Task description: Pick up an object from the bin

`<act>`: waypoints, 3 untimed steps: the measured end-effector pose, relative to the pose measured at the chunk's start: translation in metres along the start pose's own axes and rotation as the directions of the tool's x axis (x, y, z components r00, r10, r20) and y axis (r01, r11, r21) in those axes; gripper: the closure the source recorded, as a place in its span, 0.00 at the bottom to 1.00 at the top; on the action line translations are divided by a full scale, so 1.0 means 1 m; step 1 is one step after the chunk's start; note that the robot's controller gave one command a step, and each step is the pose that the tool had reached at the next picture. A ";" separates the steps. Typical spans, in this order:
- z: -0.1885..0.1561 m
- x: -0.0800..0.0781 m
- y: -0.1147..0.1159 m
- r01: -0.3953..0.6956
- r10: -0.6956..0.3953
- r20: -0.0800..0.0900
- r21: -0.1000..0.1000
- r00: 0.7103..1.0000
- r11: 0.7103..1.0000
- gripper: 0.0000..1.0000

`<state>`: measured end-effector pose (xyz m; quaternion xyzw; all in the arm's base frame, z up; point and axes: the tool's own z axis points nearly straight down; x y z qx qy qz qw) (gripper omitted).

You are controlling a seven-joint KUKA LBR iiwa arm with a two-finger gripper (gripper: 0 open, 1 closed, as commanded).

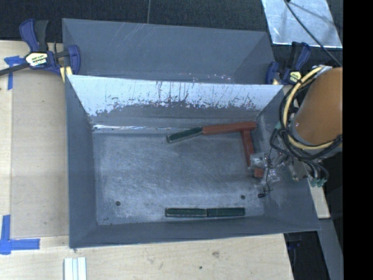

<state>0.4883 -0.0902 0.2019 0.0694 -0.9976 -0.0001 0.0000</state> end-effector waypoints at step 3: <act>0.131 -0.035 0.033 0.182 -0.182 -0.003 0.000 0.983 0.983 0.00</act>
Offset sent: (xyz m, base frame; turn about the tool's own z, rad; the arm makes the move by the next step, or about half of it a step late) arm 0.0000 0.0000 0.0000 0.0000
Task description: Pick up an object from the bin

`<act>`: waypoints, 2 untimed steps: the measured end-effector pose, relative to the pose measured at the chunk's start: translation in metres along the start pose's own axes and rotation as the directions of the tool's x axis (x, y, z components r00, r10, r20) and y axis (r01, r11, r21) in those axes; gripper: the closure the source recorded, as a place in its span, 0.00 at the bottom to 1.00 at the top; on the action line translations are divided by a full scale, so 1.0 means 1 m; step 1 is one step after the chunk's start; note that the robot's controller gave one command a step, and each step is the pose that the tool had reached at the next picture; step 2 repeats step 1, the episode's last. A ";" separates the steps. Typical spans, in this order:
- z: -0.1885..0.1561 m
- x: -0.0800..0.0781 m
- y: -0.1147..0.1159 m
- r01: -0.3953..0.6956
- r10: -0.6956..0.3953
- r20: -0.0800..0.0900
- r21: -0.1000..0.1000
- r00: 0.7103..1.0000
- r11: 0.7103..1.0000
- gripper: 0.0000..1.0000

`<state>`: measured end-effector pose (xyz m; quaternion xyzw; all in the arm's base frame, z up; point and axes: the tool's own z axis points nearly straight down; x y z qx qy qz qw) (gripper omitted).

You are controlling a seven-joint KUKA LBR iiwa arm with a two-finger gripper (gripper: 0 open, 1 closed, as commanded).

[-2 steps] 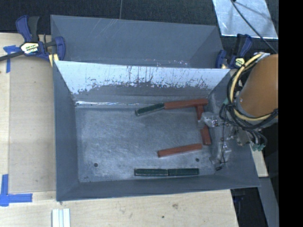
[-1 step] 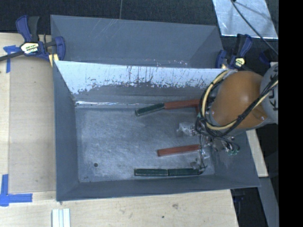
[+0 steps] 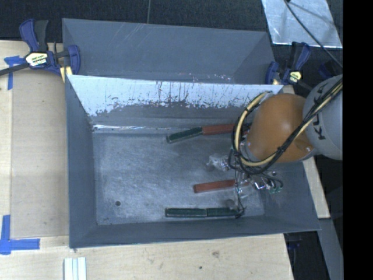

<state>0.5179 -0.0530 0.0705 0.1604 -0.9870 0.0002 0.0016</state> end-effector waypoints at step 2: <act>-0.001 -0.001 0.000 -0.003 0.003 0.007 0.001 1.000 1.000 1.00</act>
Offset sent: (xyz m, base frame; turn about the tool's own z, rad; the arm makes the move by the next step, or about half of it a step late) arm 0.0000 0.0000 0.0000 0.0000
